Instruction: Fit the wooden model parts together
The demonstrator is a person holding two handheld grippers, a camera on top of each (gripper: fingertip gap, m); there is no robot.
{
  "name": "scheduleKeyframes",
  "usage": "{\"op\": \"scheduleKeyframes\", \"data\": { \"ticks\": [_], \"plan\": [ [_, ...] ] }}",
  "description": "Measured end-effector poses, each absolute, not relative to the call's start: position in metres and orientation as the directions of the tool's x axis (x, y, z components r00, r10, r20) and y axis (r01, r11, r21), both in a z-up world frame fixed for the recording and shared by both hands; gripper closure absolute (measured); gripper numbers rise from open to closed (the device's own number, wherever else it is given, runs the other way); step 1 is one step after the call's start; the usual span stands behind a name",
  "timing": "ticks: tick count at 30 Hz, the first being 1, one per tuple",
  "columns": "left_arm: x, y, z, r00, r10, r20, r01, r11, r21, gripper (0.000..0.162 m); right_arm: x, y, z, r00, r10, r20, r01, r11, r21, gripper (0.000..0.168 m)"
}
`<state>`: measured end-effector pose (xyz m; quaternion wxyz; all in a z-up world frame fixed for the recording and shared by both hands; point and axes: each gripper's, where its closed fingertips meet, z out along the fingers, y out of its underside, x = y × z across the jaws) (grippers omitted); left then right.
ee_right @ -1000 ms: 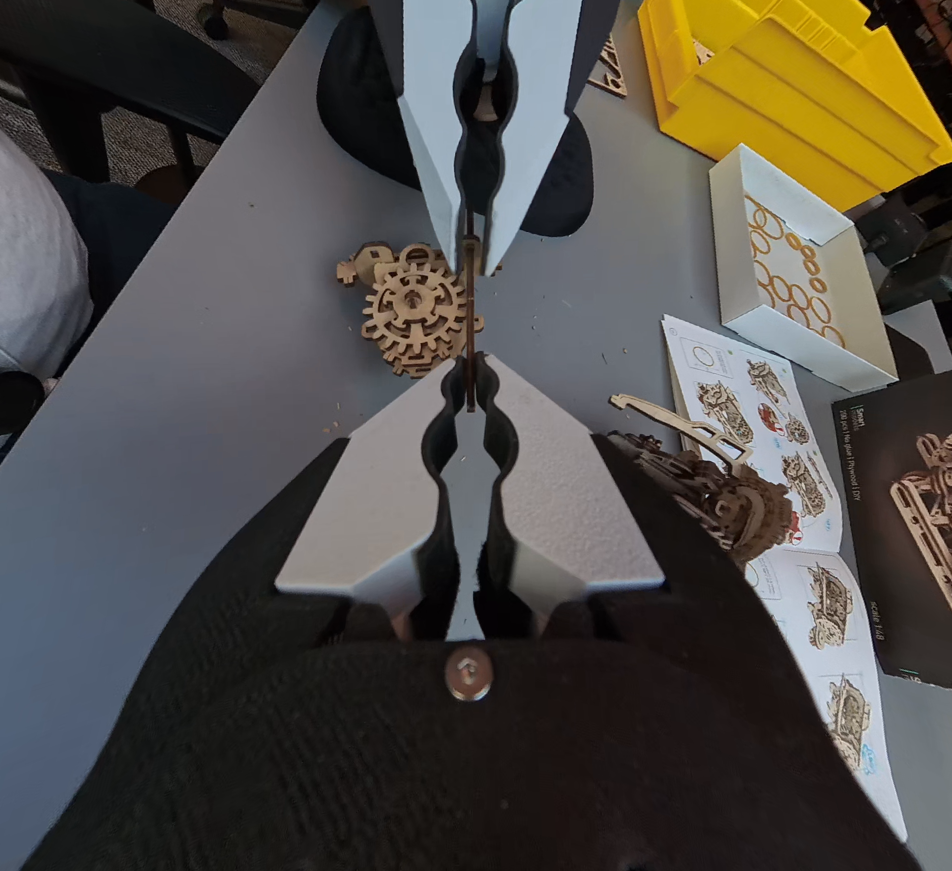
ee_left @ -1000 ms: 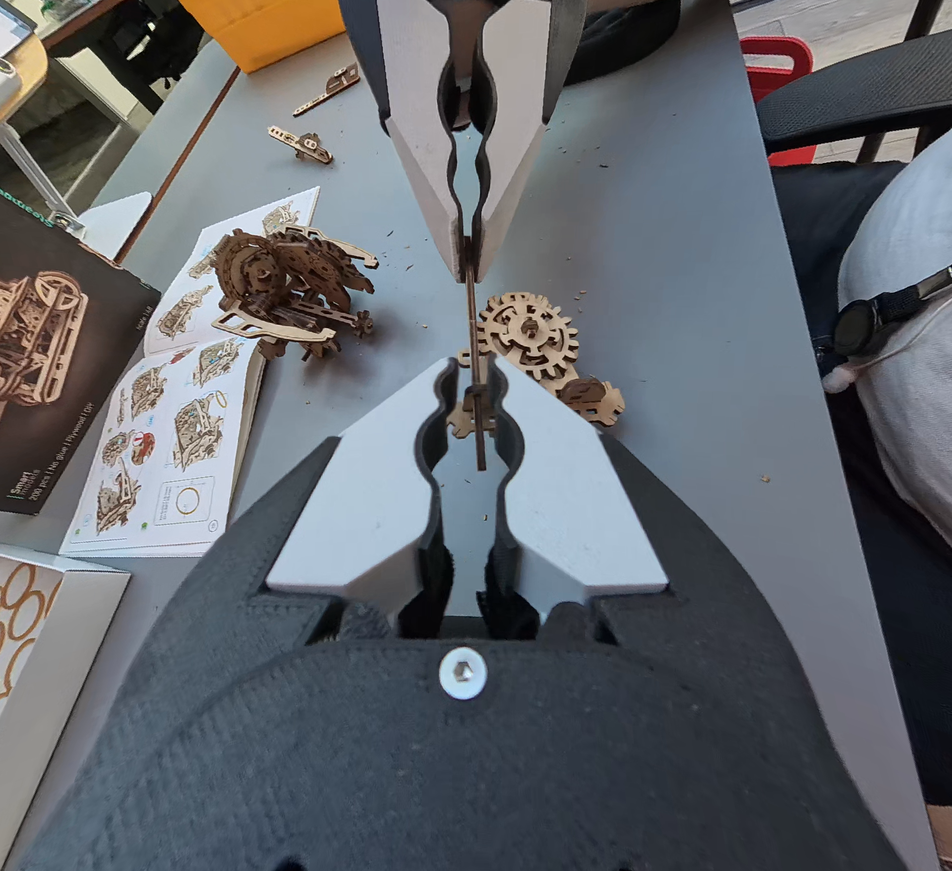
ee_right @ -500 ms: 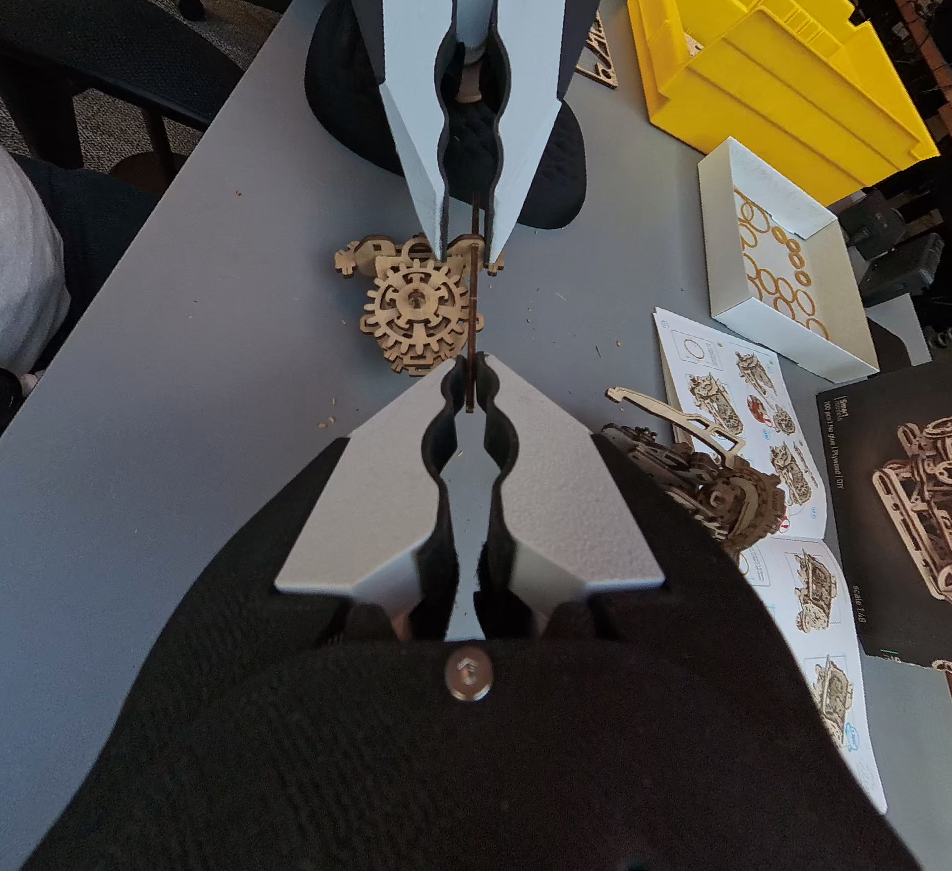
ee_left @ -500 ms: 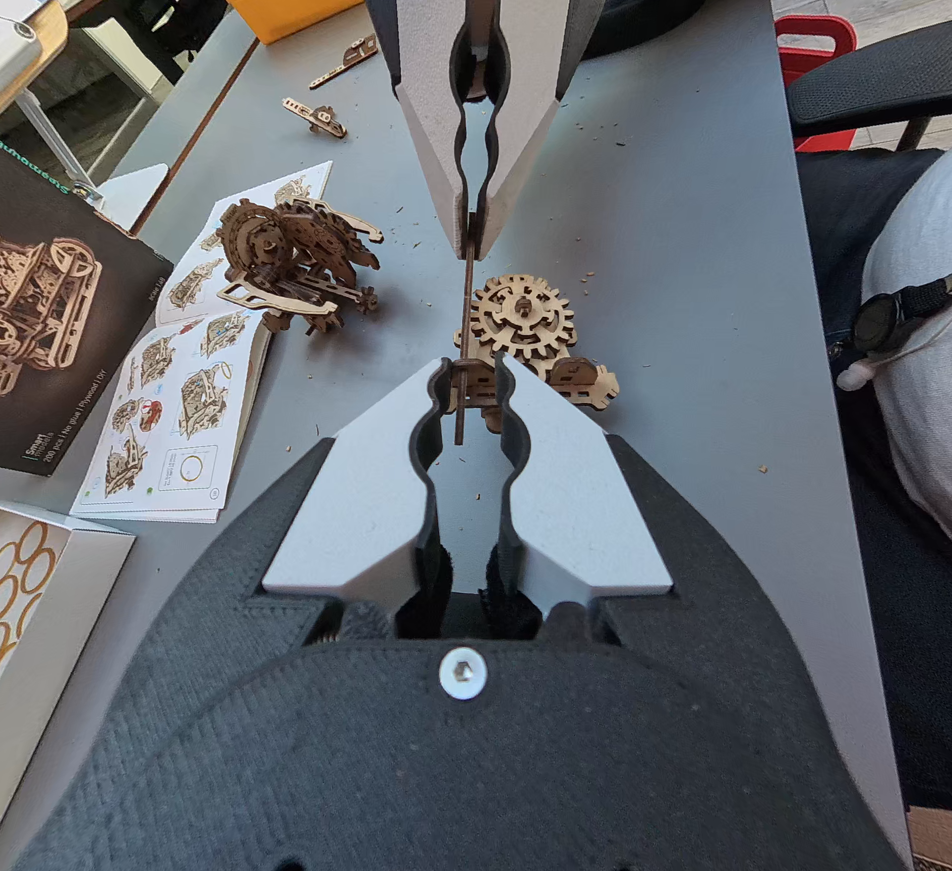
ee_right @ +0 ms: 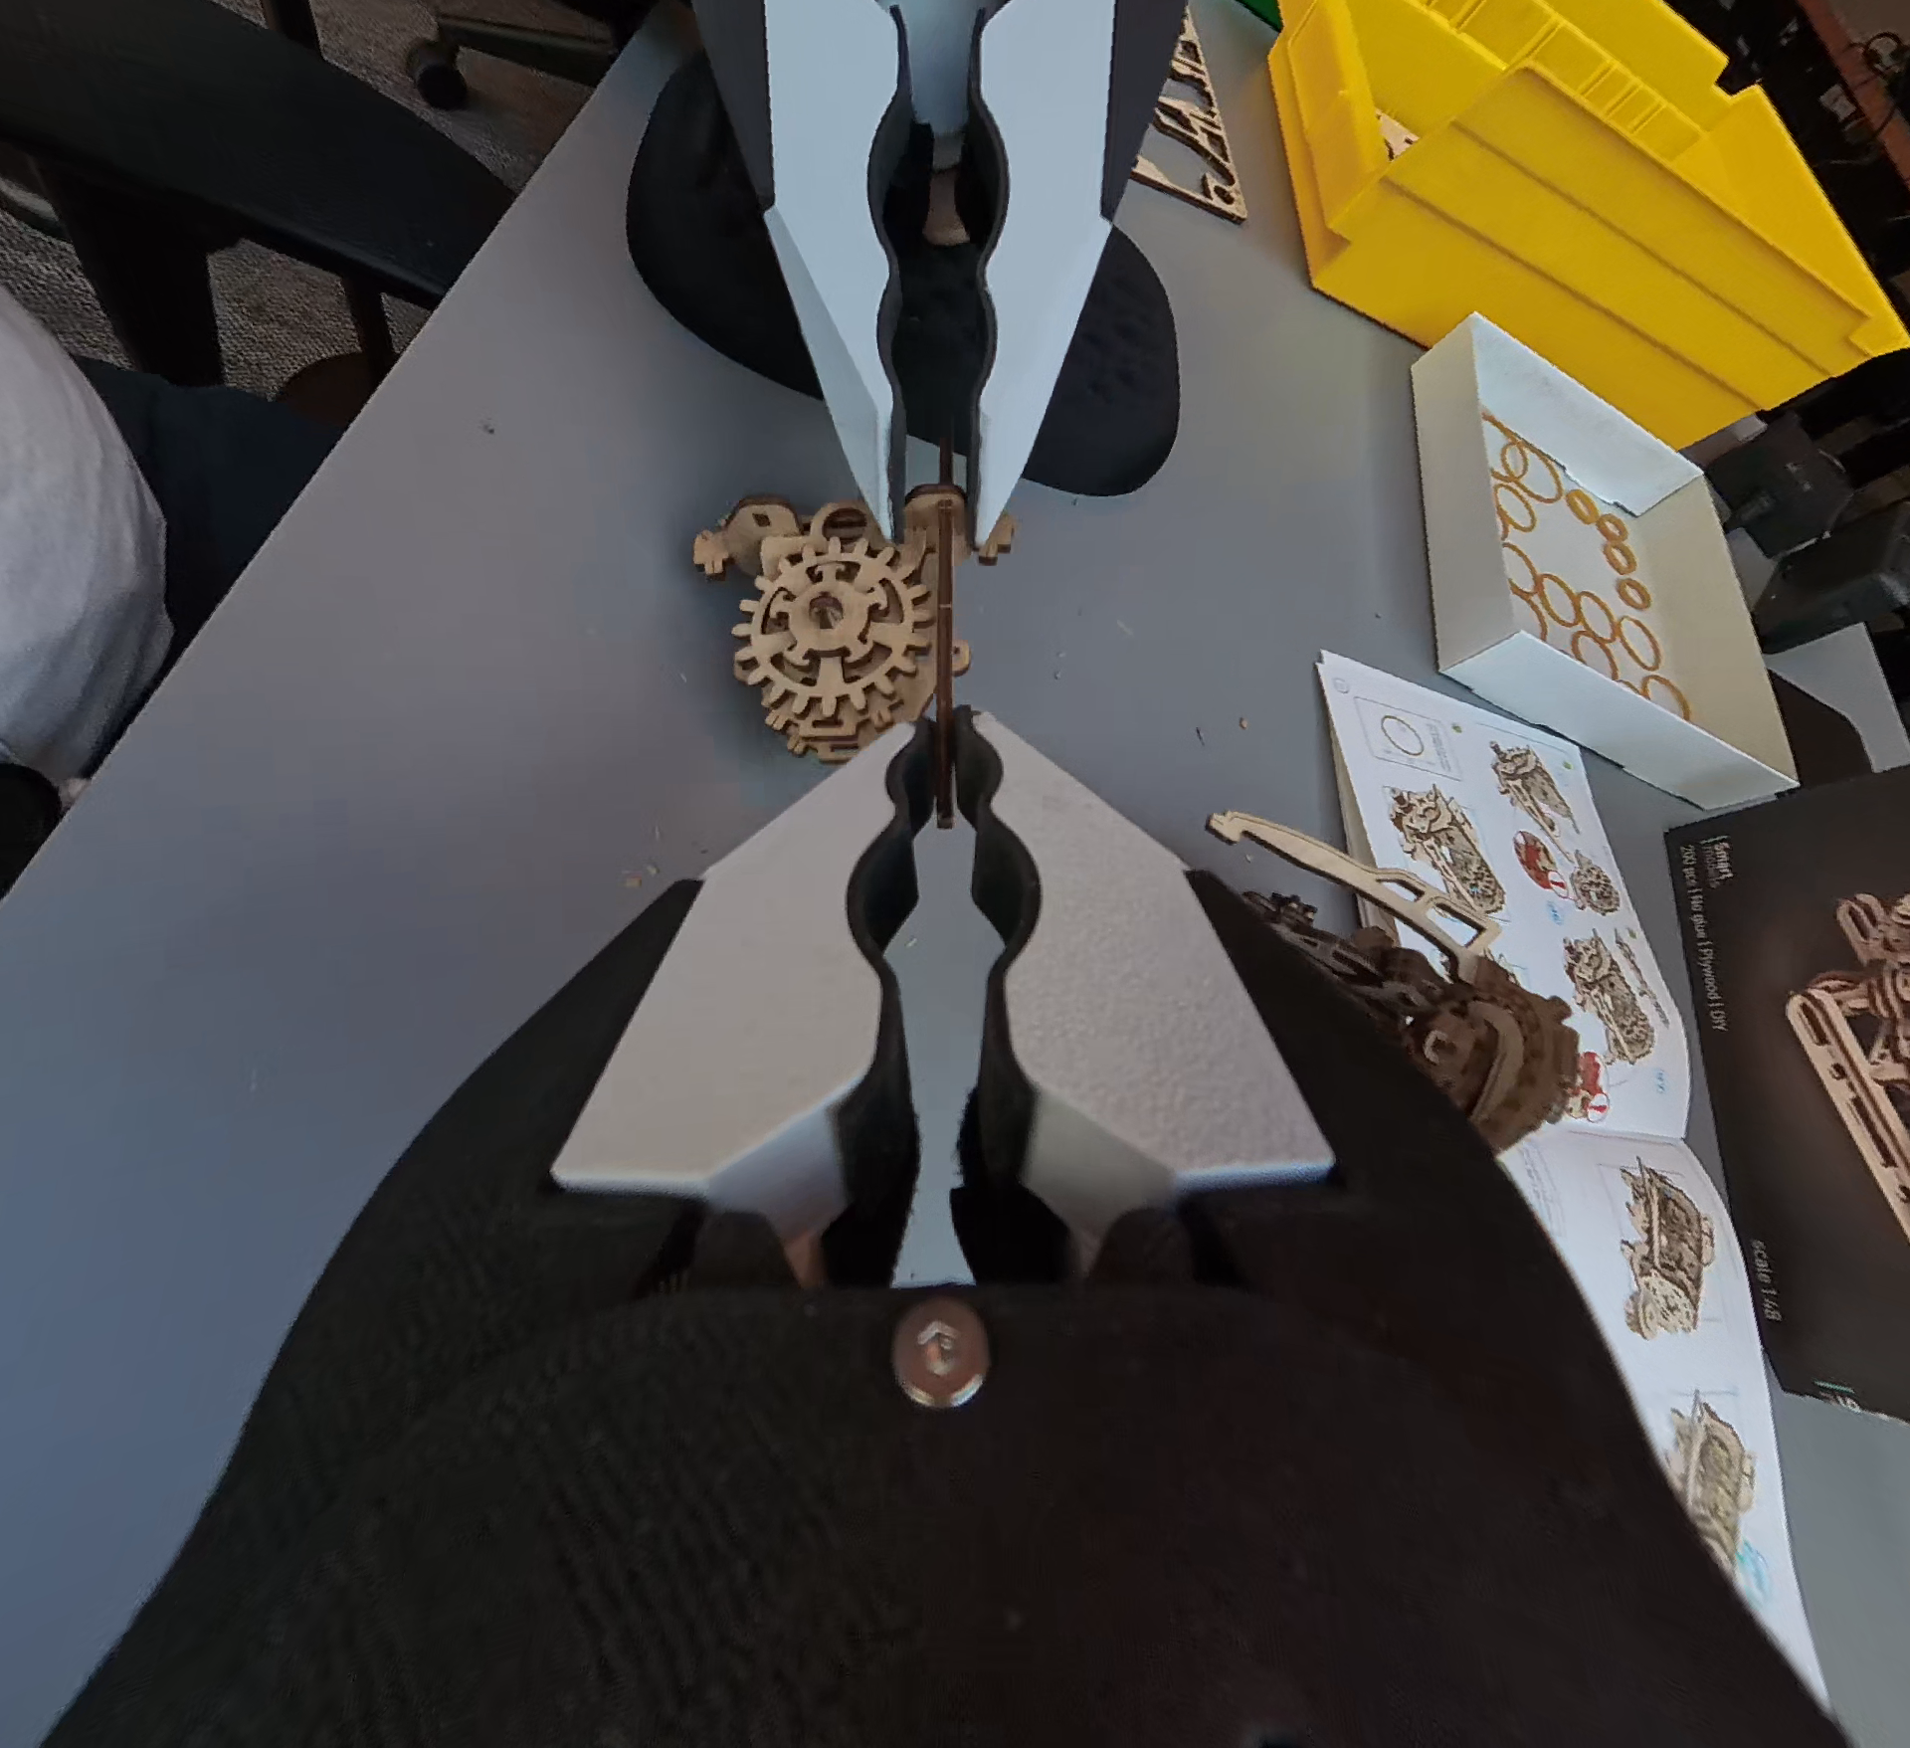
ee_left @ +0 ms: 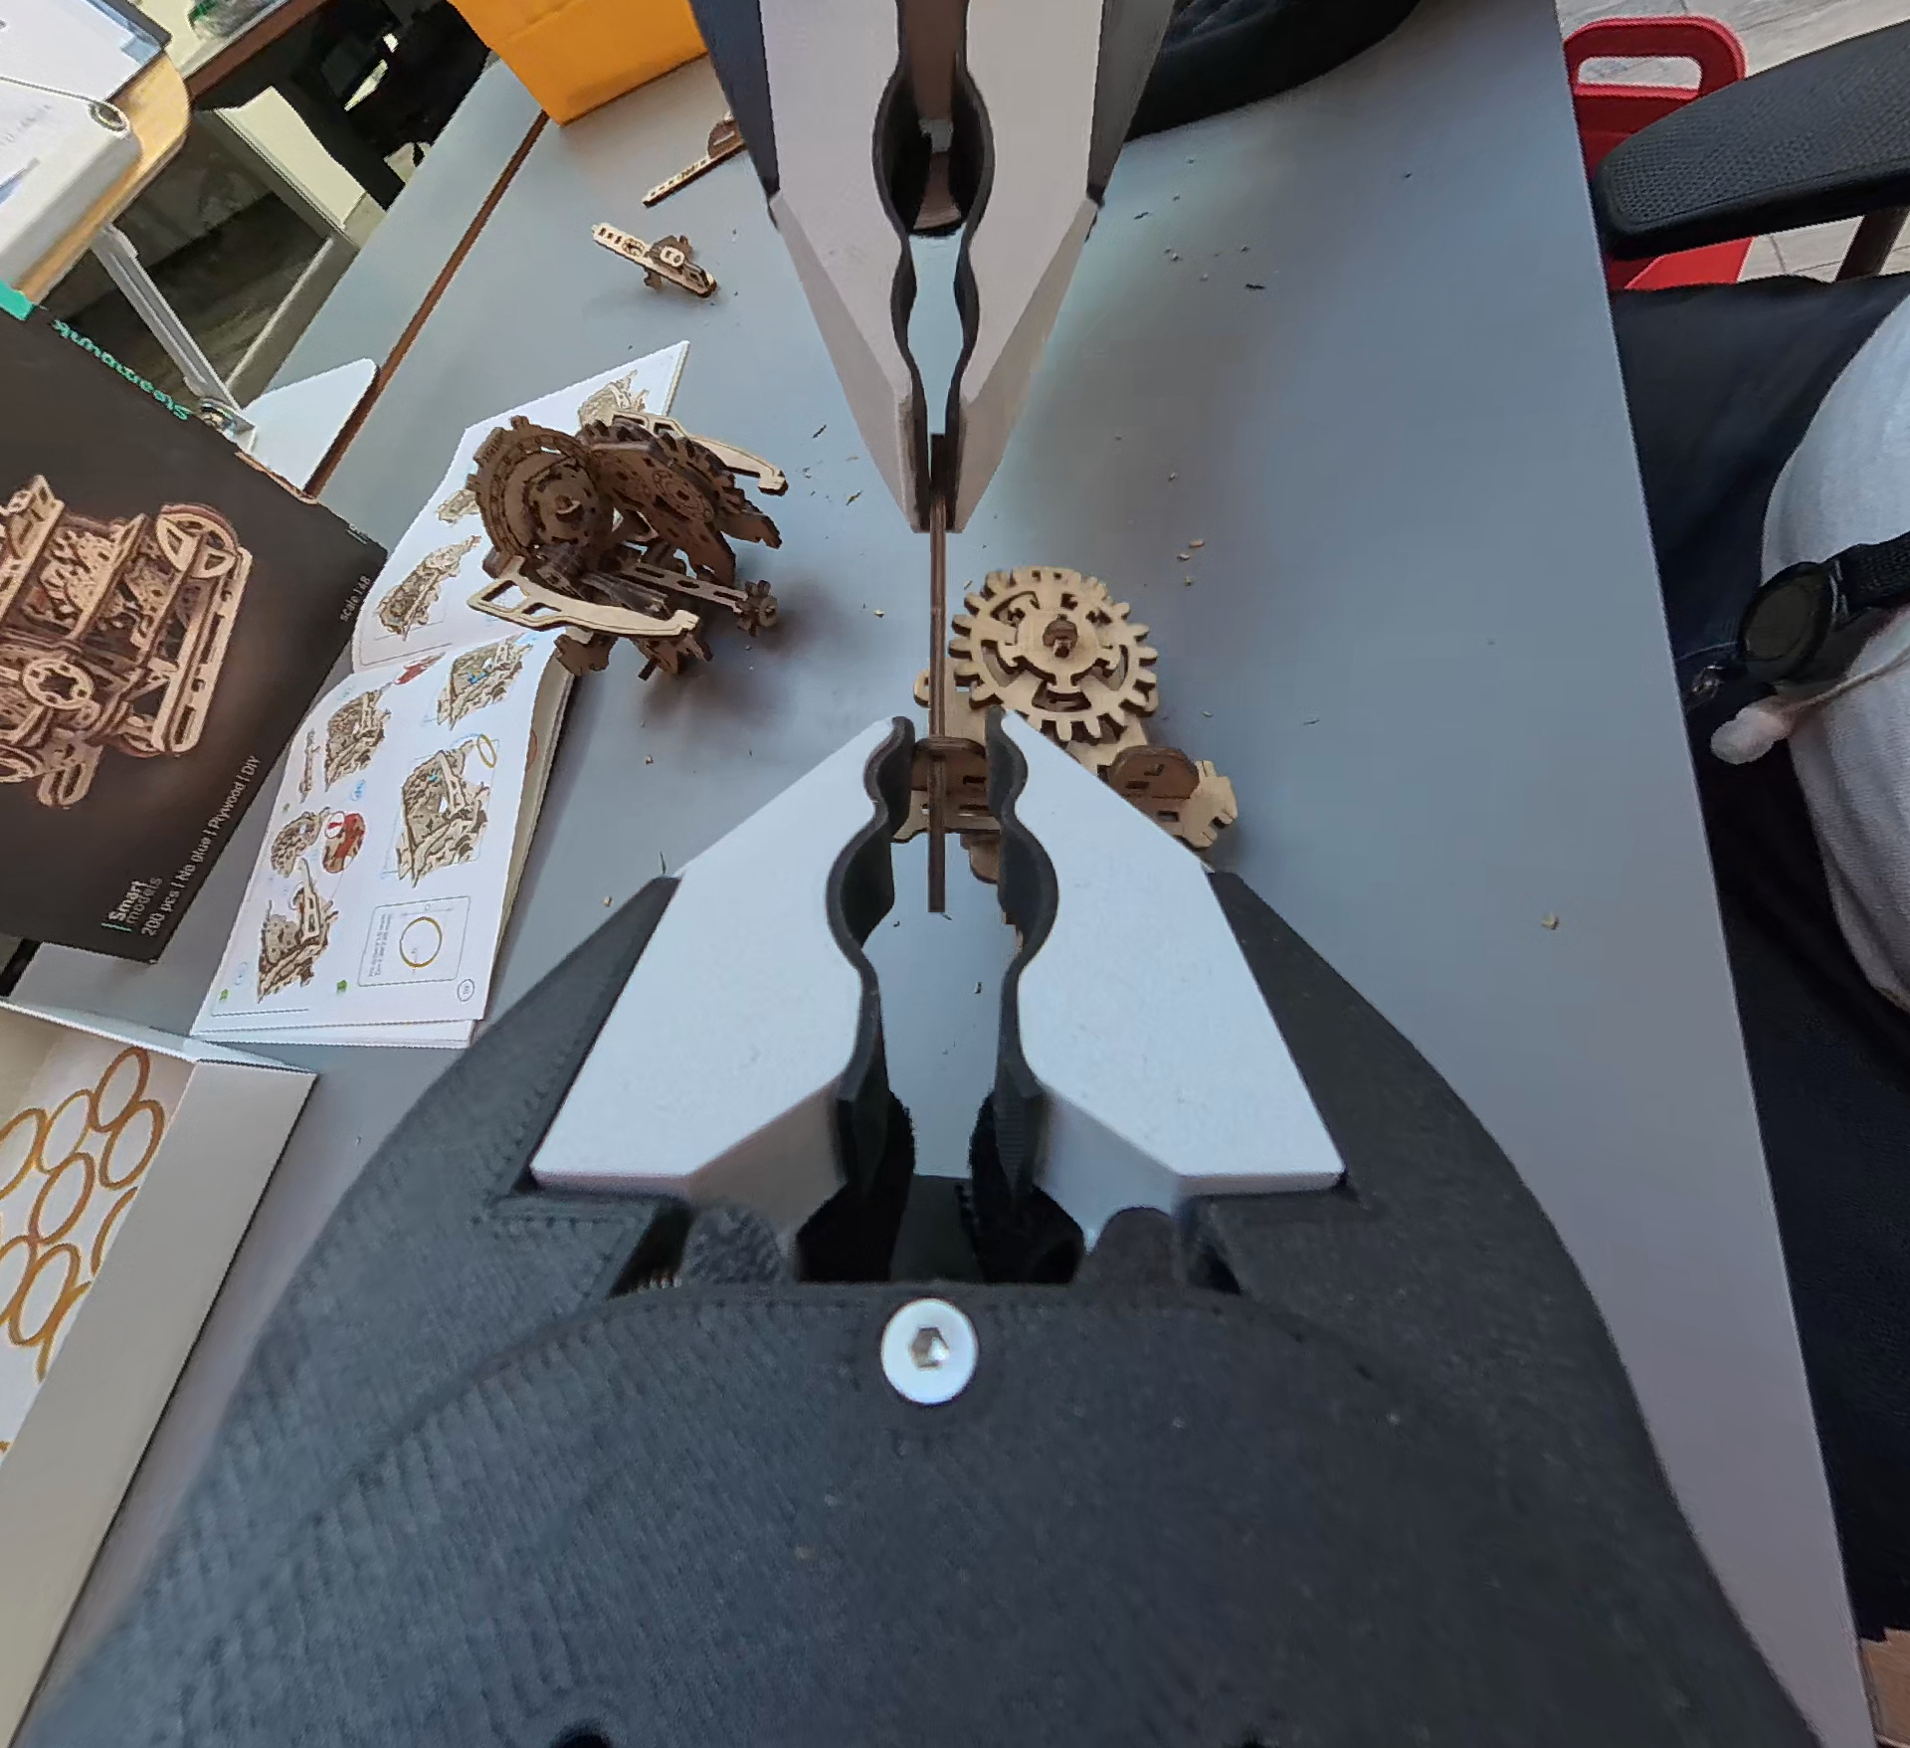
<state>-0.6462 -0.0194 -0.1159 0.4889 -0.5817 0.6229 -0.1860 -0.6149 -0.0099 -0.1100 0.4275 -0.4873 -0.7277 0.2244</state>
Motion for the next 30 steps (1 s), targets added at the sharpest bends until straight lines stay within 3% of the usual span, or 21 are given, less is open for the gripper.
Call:
{"op": "scheduleKeyframes", "data": {
  "ticks": [7, 11, 14, 18, 22, 24, 30],
  "plan": [
    [-0.649, -0.017, -0.116, 0.167, -0.903, -0.397, -0.537, 0.254, -0.804, 0.151, -0.609, -0.004, -0.116, -0.144, 0.914, 0.379, 0.523, 0.396, -0.755, 0.166],
    [-0.650, -0.016, -0.117, 0.157, -0.913, -0.378, -0.533, 0.244, -0.810, 0.152, -0.618, -0.003, -0.127, -0.191, 0.891, 0.412, 0.553, 0.445, -0.705, 0.165],
    [-0.651, -0.017, -0.115, 0.162, -0.904, -0.395, -0.519, 0.263, -0.814, 0.152, -0.612, 0.001, -0.123, -0.164, 0.916, 0.366, 0.527, 0.396, -0.752, 0.166],
    [-0.648, -0.016, -0.114, 0.154, -0.906, -0.395, -0.519, 0.265, -0.813, 0.152, -0.624, 0.000, -0.131, -0.193, 0.893, 0.406, 0.550, 0.441, -0.709, 0.165],
    [-0.647, -0.018, -0.111, 0.164, -0.885, -0.436, -0.512, 0.301, -0.805, 0.153, -0.618, 0.002, -0.127, -0.158, 0.912, 0.378, 0.520, 0.402, -0.754, 0.165],
    [-0.647, -0.017, -0.106, 0.176, -0.885, -0.431, -0.489, 0.301, -0.819, 0.162, -0.629, -0.001, -0.128, -0.165, 0.914, 0.371, 0.529, 0.399, -0.749, 0.165],
    [-0.654, -0.019, -0.099, 0.192, -0.883, -0.427, -0.439, 0.312, -0.843, 0.162, -0.619, 0.003, -0.136, -0.147, 0.933, 0.329, 0.552, 0.353, -0.755, 0.165]
  ]
}}
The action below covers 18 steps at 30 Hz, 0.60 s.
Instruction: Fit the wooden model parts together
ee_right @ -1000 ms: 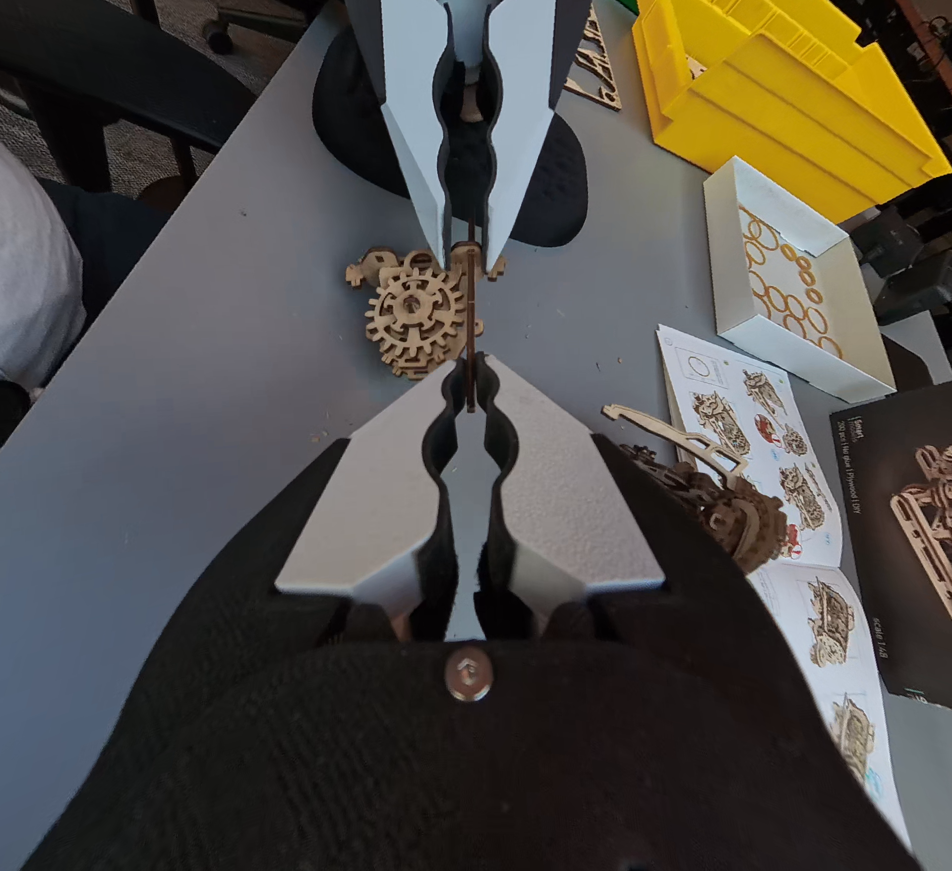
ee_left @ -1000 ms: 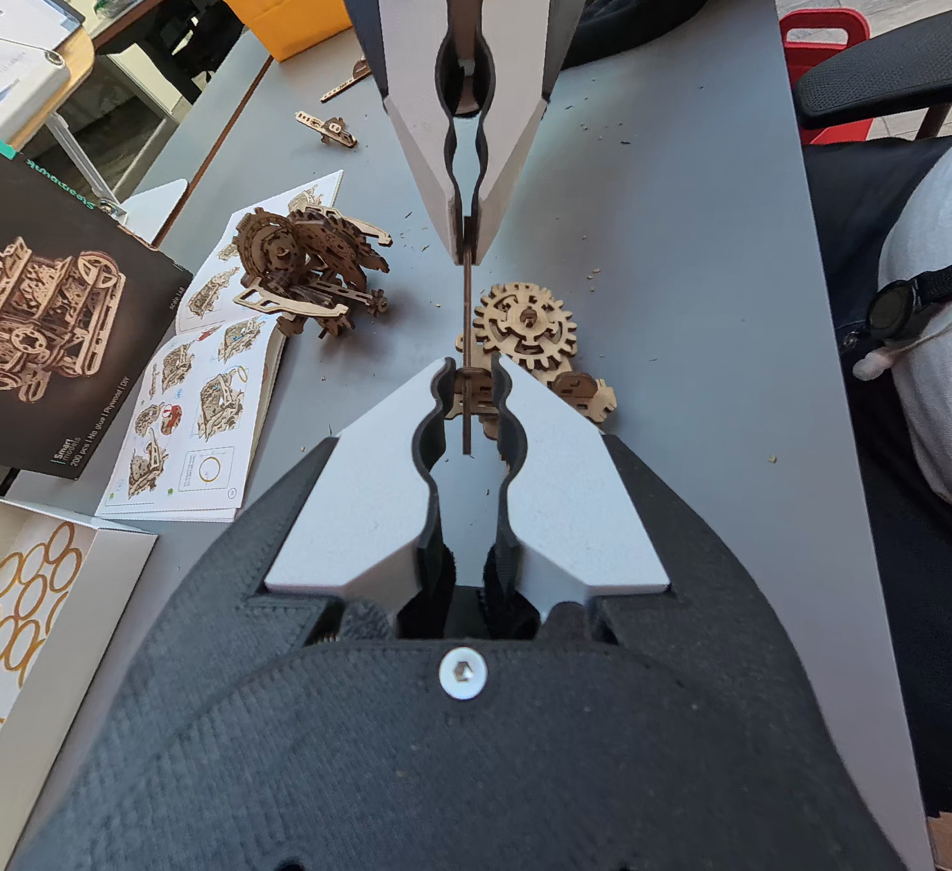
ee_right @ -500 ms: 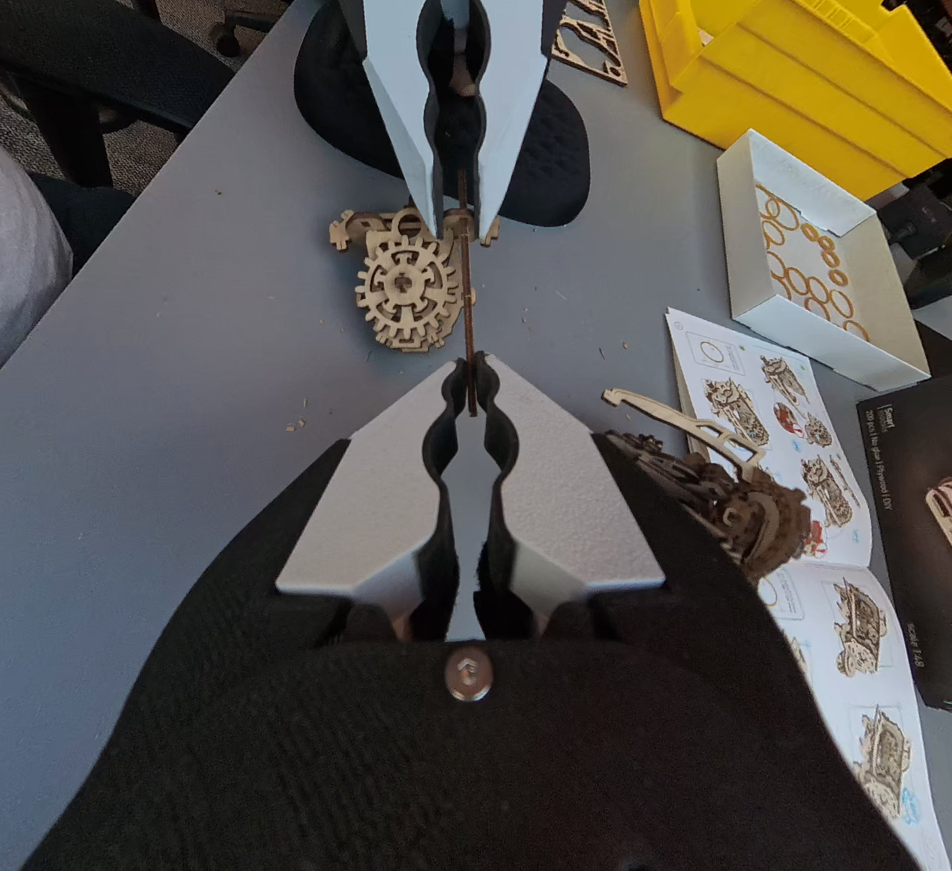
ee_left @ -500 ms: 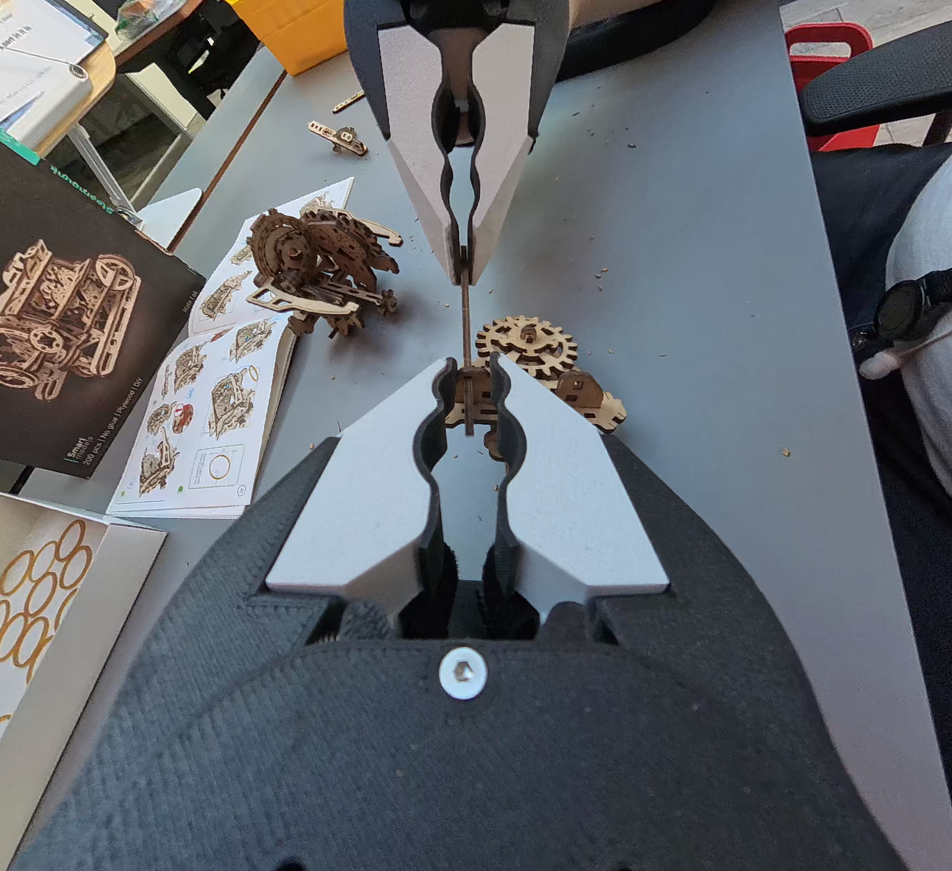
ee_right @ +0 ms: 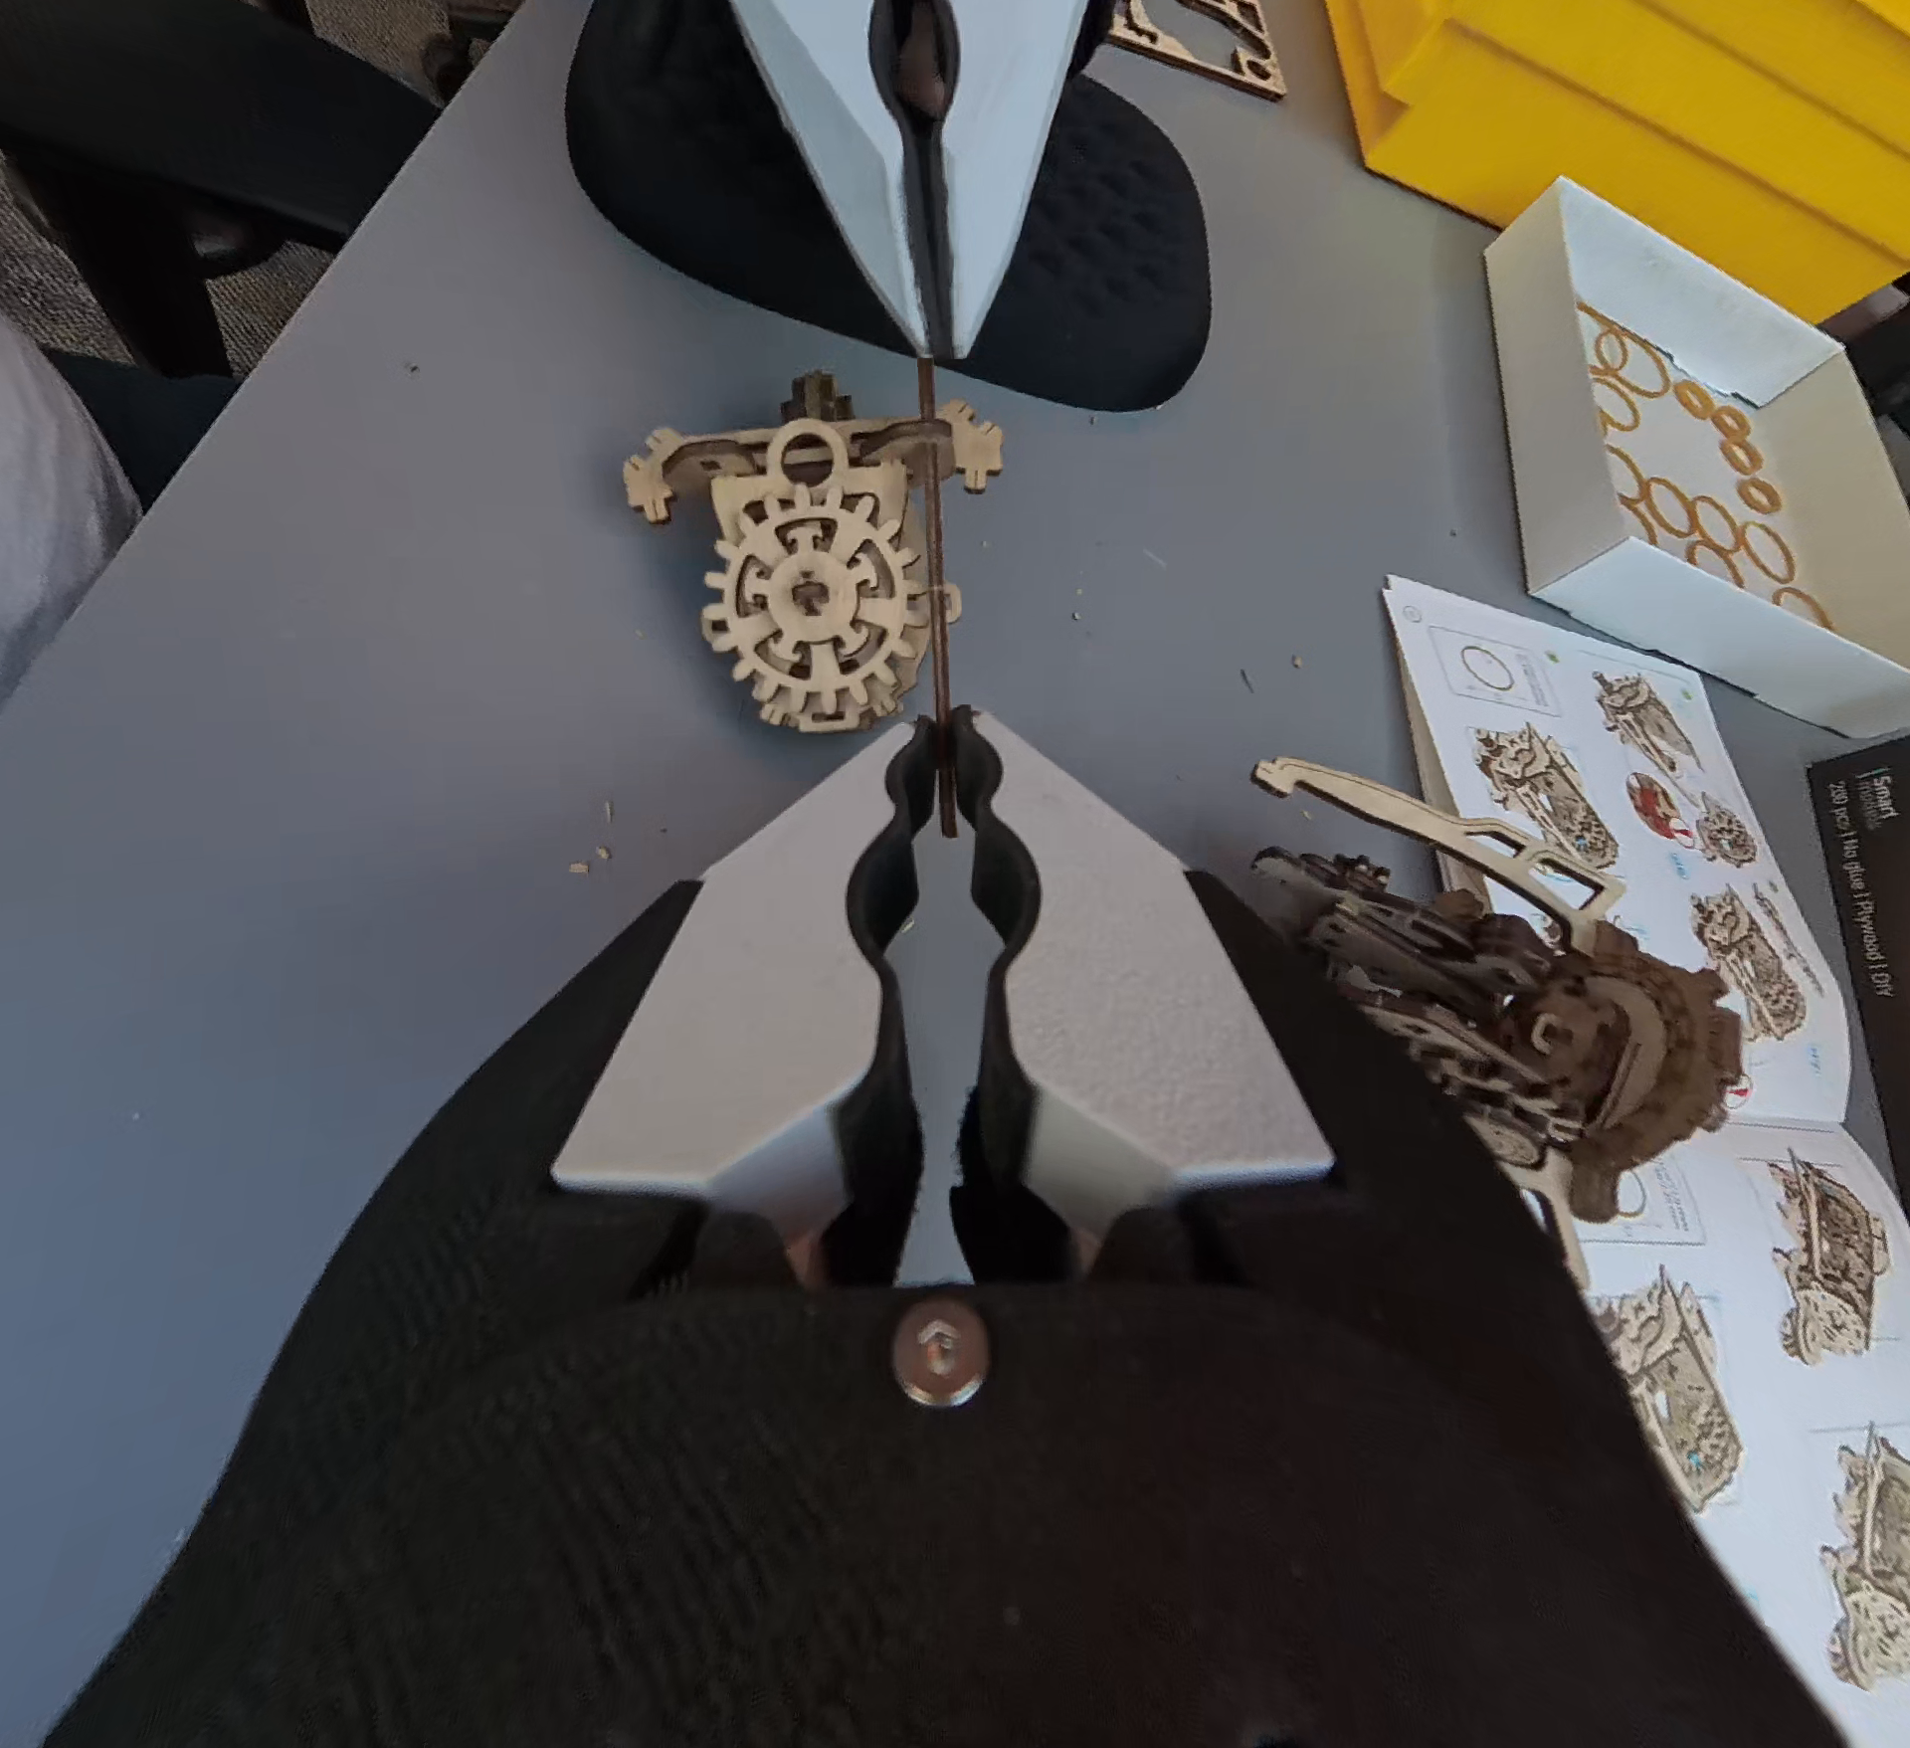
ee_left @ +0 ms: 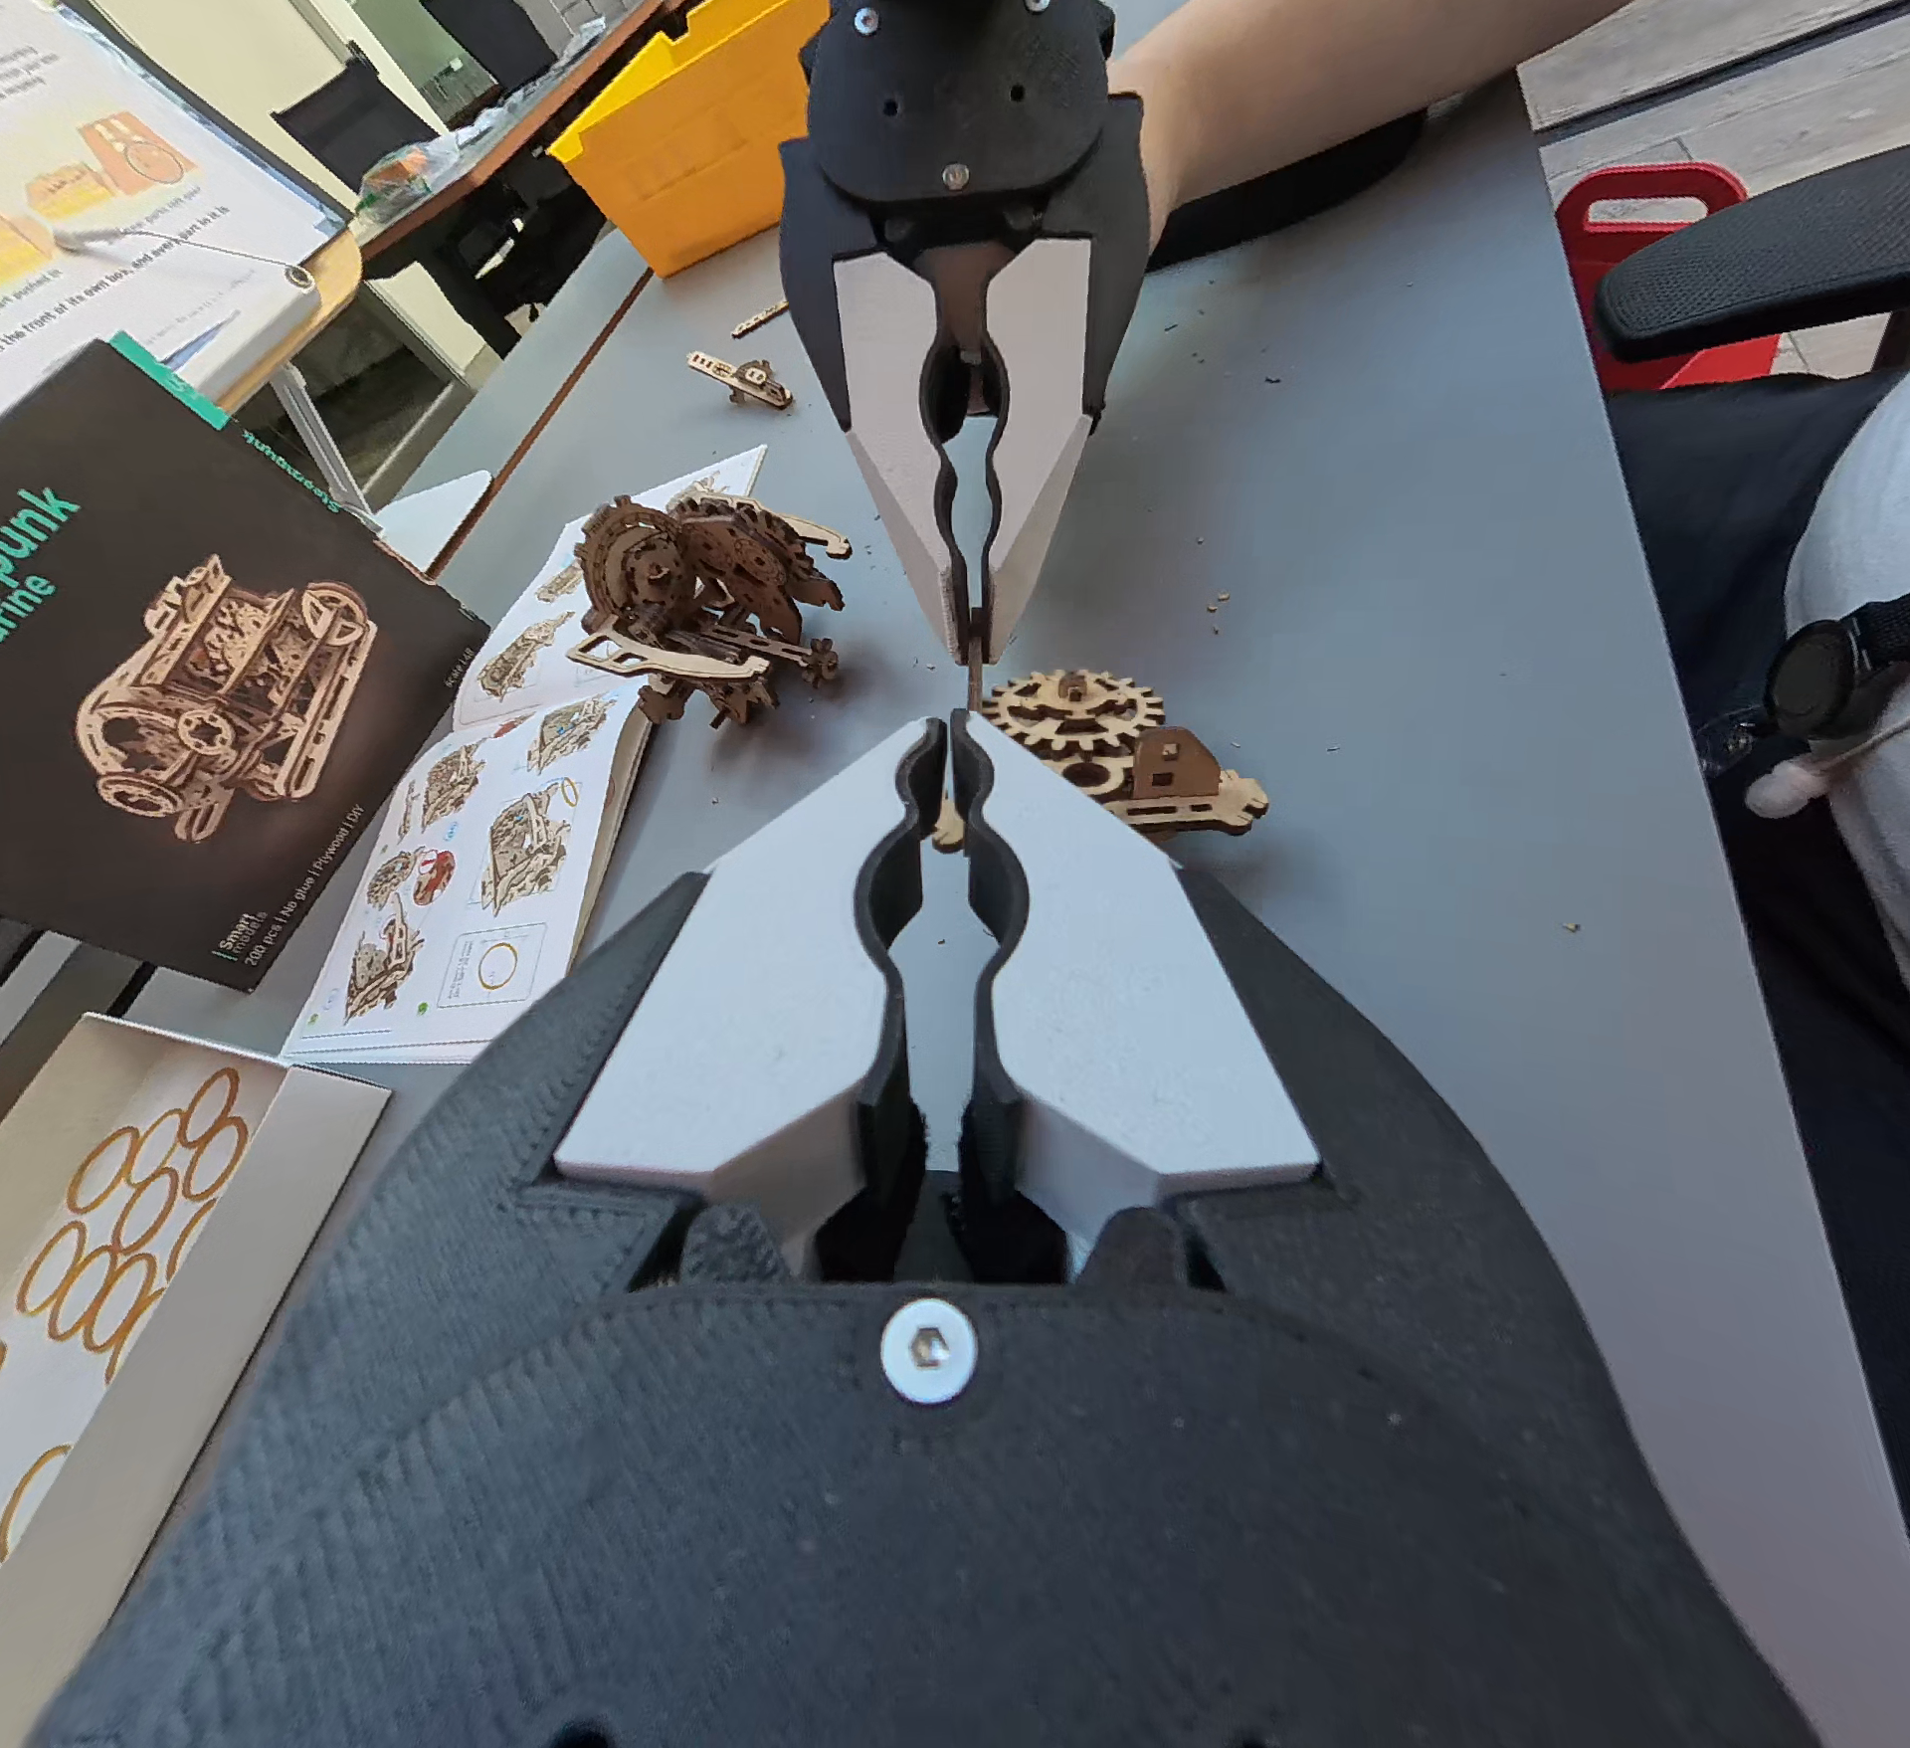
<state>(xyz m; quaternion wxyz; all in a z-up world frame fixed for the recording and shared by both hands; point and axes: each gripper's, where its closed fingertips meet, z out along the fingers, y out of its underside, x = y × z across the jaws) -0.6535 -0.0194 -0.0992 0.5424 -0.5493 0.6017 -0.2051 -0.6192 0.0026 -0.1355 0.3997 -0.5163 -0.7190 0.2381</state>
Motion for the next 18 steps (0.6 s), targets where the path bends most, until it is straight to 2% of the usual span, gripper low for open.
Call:
{"op": "scheduleKeyframes", "data": {
  "ticks": [4, 8, 10, 16, 18],
  "plan": [
    [-0.652, -0.022, -0.104, 0.172, -0.915, -0.364, -0.476, 0.247, -0.844, 0.137, -0.625, 0.002, -0.138, -0.154, 0.921, 0.358, 0.567, 0.379, -0.732, 0.165],
    [-0.654, -0.017, -0.119, 0.173, -0.915, -0.364, -0.556, 0.214, -0.803, 0.138, -0.624, 0.000, -0.133, -0.148, 0.917, 0.371, 0.557, 0.388, -0.734, 0.165],
    [-0.653, -0.016, -0.123, 0.163, -0.918, -0.361, -0.575, 0.209, -0.791, 0.147, -0.627, 0.000, -0.132, -0.150, 0.910, 0.386, 0.560, 0.400, -0.726, 0.165],
    [-0.652, -0.016, -0.122, 0.166, -0.909, -0.382, -0.571, 0.227, -0.789, 0.147, -0.621, -0.002, -0.127, -0.142, 0.926, 0.350, 0.531, 0.370, -0.762, 0.165],
    [-0.653, -0.015, -0.122, 0.163, -0.908, -0.386, -0.573, 0.232, -0.786, 0.148, -0.625, 0.000, -0.128, -0.145, 0.913, 0.382, 0.557, 0.394, -0.730, 0.166]
  ]
}}
